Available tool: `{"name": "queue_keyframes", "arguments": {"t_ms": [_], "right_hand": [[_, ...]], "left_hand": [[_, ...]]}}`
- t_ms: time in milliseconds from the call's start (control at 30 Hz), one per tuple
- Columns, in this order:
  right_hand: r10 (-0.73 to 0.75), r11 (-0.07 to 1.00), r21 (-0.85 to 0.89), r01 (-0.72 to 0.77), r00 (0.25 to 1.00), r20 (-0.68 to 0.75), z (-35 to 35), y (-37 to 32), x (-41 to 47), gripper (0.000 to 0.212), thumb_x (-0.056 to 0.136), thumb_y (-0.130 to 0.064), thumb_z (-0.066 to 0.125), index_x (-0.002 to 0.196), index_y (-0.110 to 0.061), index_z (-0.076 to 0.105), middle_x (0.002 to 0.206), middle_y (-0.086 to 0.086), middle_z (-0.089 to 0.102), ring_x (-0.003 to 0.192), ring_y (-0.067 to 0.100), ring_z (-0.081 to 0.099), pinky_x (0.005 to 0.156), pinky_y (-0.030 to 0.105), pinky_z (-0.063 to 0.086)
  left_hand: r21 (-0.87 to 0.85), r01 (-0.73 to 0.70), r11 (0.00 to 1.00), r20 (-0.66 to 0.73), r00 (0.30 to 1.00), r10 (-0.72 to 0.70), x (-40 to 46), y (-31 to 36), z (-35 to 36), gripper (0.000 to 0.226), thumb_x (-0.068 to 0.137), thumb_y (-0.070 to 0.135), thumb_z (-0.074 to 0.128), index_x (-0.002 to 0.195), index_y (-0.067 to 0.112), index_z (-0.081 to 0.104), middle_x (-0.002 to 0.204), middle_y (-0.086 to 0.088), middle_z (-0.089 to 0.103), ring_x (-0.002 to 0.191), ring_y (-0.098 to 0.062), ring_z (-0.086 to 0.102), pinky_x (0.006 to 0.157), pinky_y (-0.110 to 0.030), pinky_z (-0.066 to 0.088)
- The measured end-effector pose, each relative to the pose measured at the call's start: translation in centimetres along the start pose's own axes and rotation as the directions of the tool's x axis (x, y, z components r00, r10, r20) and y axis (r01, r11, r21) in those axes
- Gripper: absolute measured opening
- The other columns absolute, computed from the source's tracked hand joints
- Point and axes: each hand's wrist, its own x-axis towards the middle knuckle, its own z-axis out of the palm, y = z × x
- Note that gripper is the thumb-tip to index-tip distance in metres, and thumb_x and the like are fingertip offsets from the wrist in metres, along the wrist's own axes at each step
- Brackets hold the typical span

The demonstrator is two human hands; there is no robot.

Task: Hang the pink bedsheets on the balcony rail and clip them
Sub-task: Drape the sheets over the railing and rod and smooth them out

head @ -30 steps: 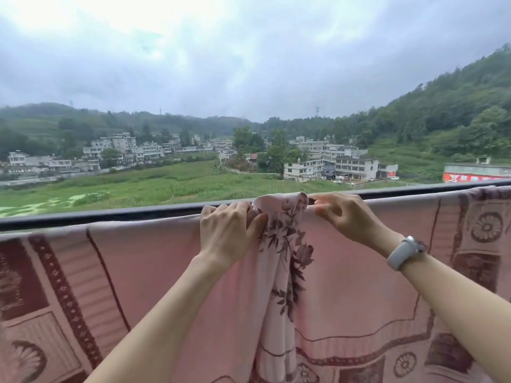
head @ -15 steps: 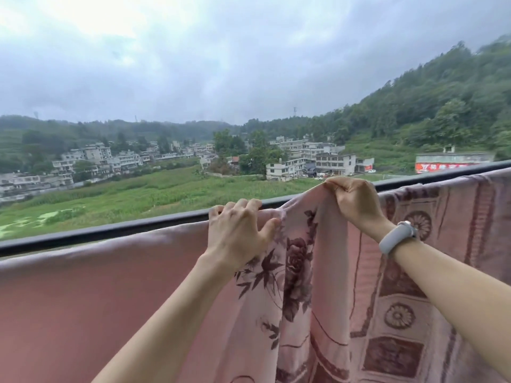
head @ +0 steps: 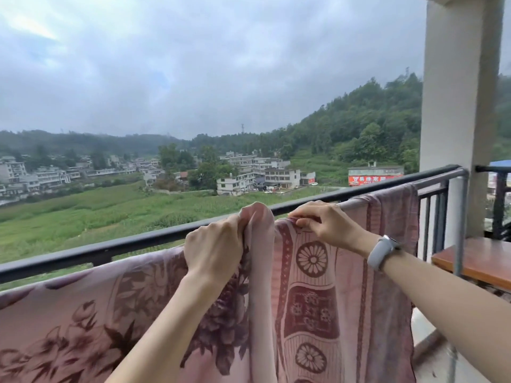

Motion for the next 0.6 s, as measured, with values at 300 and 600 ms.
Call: {"name": "queue_keyframes", "arguments": {"t_ms": [300,600], "right_hand": [[0.083,0.978,0.208,0.003,0.912,-0.402,-3.7,6.6,3.8,0.014,0.086,-0.005,0.057,0.090,-0.004,0.071,0.087,0.008,0.071,0.078,0.014,0.060,0.074,0.019,0.049],[-0.030,0.997,0.067,0.025,0.997,0.075,-10.8,23.5,0.2,0.039,0.087,-0.016,0.059,0.125,-0.014,0.053,0.114,0.001,0.063,0.103,0.012,0.058,0.091,0.022,0.045]], "left_hand": [[-0.229,0.020,0.973,0.032,0.999,-0.013,5.3,8.3,3.9,0.040,0.089,0.052,0.038,0.113,0.024,0.054,0.114,-0.002,0.057,0.098,-0.027,0.057,0.078,-0.035,0.041],[-0.052,0.034,0.998,-0.065,0.997,-0.037,9.3,20.4,10.9,0.031,0.095,0.037,0.040,0.084,0.016,0.059,0.089,-0.008,0.070,0.083,-0.034,0.063,0.061,-0.031,0.027]]}}
